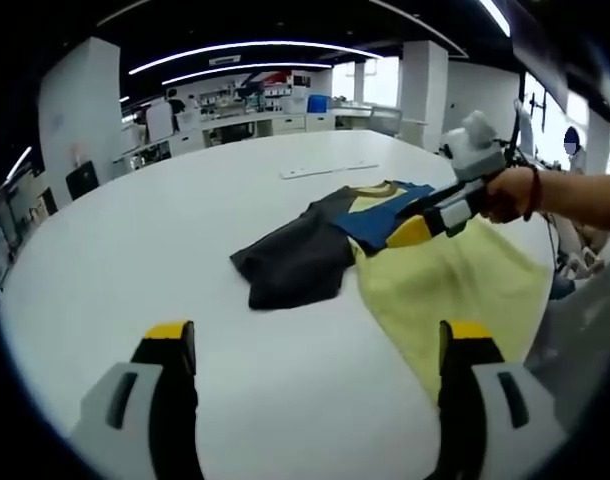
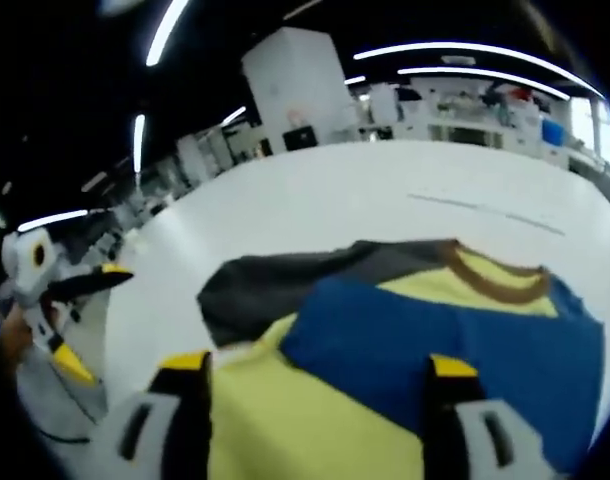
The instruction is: Fold the garment on the visible template until the final outline fits inside the template.
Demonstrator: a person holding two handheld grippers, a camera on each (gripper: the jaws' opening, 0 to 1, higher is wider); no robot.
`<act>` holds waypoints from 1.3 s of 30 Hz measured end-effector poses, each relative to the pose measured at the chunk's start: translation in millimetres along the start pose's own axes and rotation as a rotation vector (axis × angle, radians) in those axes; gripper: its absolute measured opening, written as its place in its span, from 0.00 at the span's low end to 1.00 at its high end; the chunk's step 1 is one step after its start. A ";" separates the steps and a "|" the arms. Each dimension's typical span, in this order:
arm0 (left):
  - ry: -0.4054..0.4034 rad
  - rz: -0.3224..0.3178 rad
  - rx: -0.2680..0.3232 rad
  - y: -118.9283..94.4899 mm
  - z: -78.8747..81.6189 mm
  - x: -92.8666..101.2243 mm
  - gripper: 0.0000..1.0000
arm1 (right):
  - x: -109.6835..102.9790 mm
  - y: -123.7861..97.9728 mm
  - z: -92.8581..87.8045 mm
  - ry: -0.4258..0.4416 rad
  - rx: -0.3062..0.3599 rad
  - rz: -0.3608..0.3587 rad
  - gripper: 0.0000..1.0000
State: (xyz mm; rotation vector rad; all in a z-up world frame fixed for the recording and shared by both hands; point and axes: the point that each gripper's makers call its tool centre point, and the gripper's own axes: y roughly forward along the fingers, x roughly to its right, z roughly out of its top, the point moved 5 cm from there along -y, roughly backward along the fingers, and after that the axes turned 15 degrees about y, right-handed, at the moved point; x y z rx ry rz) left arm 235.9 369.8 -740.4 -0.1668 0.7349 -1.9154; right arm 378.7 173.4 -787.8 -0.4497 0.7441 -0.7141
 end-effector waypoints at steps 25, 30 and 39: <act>0.010 -0.010 0.043 26.0 18.6 6.3 0.90 | 95.5 -91.0 2.6 0.025 0.061 -0.145 0.97; 0.005 -0.022 0.053 34.8 23.3 7.5 0.82 | 110.5 -110.6 1.6 0.027 0.079 -0.166 0.92; 0.021 -0.036 0.073 53.8 37.4 20.2 0.66 | 143.4 -140.9 -7.4 0.056 0.097 -0.209 0.69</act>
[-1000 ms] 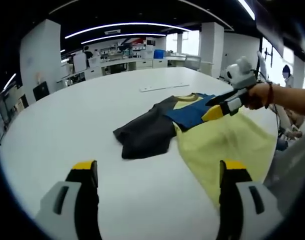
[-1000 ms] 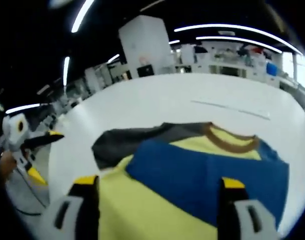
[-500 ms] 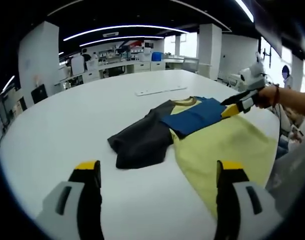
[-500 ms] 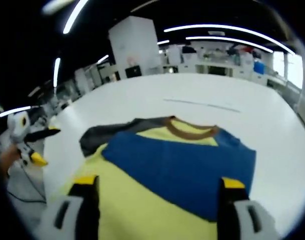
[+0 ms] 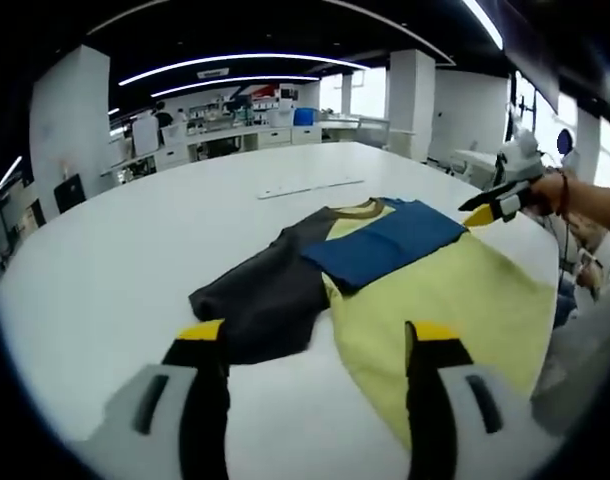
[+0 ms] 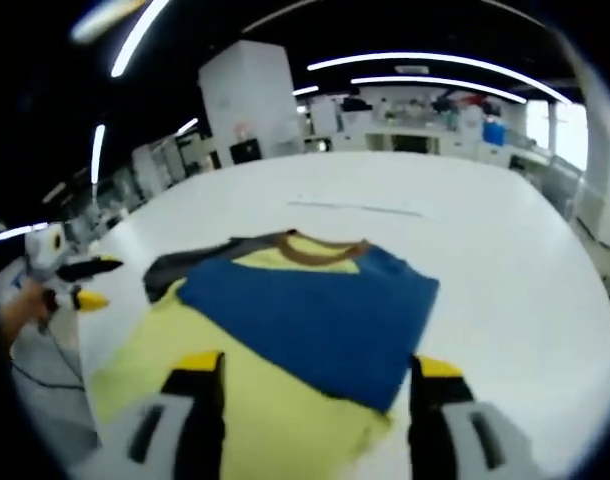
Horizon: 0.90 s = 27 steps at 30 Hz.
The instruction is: Fold the garment on the visible template until the final outline fits inside the template.
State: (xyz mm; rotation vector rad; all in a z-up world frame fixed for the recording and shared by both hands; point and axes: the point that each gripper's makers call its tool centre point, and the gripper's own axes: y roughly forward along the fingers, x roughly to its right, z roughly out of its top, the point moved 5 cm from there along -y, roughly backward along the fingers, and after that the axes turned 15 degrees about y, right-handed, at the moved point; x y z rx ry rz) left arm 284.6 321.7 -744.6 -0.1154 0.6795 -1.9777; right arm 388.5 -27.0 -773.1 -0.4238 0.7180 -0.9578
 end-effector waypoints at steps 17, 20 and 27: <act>0.004 -0.034 -0.047 44.0 -5.3 9.8 0.41 | 39.3 -16.9 -20.1 0.017 -0.016 -0.065 0.30; -0.005 -0.038 -0.057 52.3 -10.1 8.7 0.37 | 39.7 -18.7 -23.8 0.015 -0.025 -0.072 0.25; -0.013 -0.048 -0.088 65.4 -16.2 13.5 0.29 | 49.9 -18.3 -30.4 0.015 -0.045 -0.080 0.17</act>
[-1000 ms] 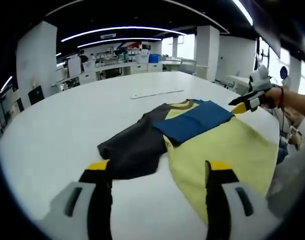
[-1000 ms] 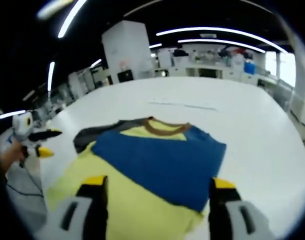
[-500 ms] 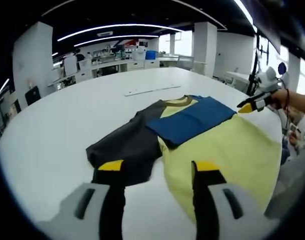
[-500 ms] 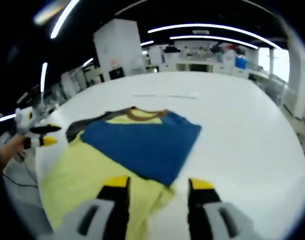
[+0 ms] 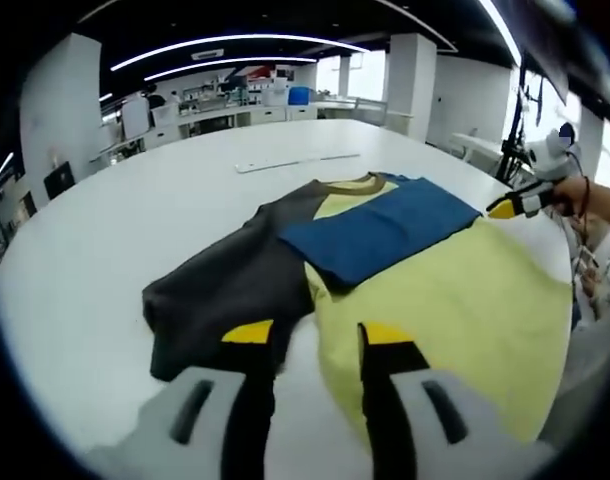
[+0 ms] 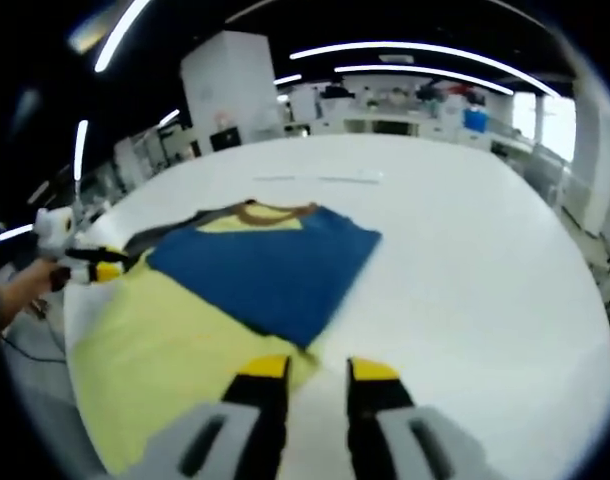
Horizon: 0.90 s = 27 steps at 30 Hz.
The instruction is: Fold the garment on the visible template until the final outline fits inside the template.
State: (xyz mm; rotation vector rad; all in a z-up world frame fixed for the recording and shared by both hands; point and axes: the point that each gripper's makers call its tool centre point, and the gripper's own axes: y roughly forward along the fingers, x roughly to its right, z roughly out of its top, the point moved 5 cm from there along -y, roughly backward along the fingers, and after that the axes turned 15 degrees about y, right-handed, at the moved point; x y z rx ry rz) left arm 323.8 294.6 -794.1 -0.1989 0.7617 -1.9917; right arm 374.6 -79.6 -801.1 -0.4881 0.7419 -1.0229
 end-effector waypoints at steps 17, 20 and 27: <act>-0.004 -0.009 -0.031 30.0 -0.6 2.2 0.05 | -10.4 15.8 -7.3 -0.042 -0.021 -0.003 0.01; -0.001 -0.016 -0.044 31.9 -1.9 1.7 0.00 | -8.9 14.9 -6.2 -0.042 -0.023 -0.009 0.00; -0.002 -0.002 -0.054 27.4 -4.0 0.6 0.00 | 1.7 5.8 -1.8 -0.104 -0.036 -0.063 0.00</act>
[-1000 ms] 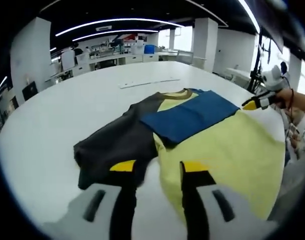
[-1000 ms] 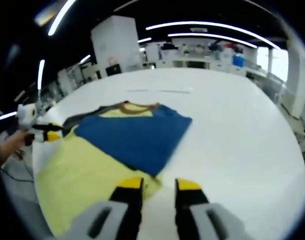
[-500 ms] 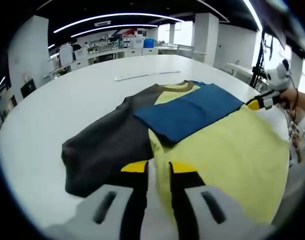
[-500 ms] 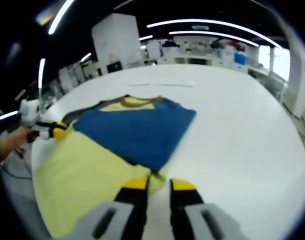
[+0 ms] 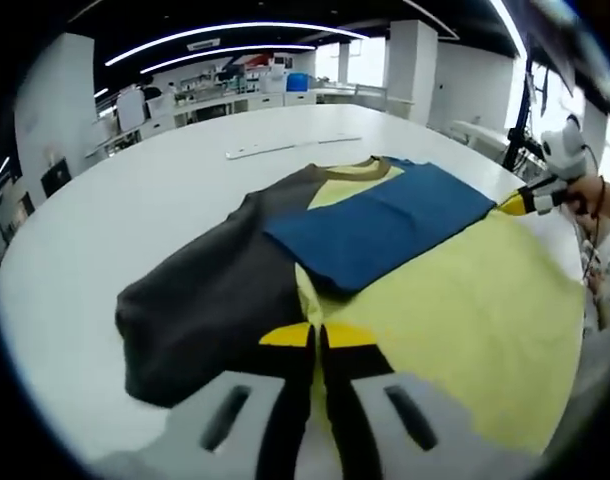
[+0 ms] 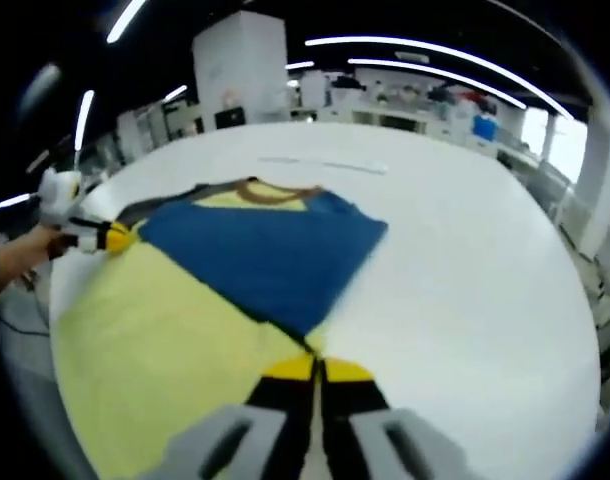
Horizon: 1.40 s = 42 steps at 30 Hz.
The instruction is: Fold the garment on the visible template until the final outline fits inside the template.
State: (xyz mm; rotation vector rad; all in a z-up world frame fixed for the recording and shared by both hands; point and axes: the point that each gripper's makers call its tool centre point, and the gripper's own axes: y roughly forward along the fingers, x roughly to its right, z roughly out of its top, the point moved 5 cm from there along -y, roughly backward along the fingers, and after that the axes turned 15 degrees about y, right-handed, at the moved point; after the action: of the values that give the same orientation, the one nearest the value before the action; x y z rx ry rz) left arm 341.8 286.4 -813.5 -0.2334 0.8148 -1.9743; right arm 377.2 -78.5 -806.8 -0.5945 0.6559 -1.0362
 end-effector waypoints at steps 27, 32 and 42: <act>0.071 0.035 0.058 -37.0 3.0 -14.1 0.28 | -14.7 -7.6 4.5 0.057 0.001 0.039 0.48; 0.052 0.092 0.063 -51.3 -1.7 -30.8 0.41 | -16.8 -12.0 6.4 0.076 0.011 0.062 0.70; -0.032 0.199 0.044 -63.4 -19.2 -60.2 0.68 | -33.9 -37.2 11.2 0.080 0.055 0.127 0.96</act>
State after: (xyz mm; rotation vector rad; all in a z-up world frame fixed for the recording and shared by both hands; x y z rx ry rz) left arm 319.7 365.7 -778.2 -0.1516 0.7440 -1.7955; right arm 351.8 -60.7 -765.6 -0.4593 0.7242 -0.9595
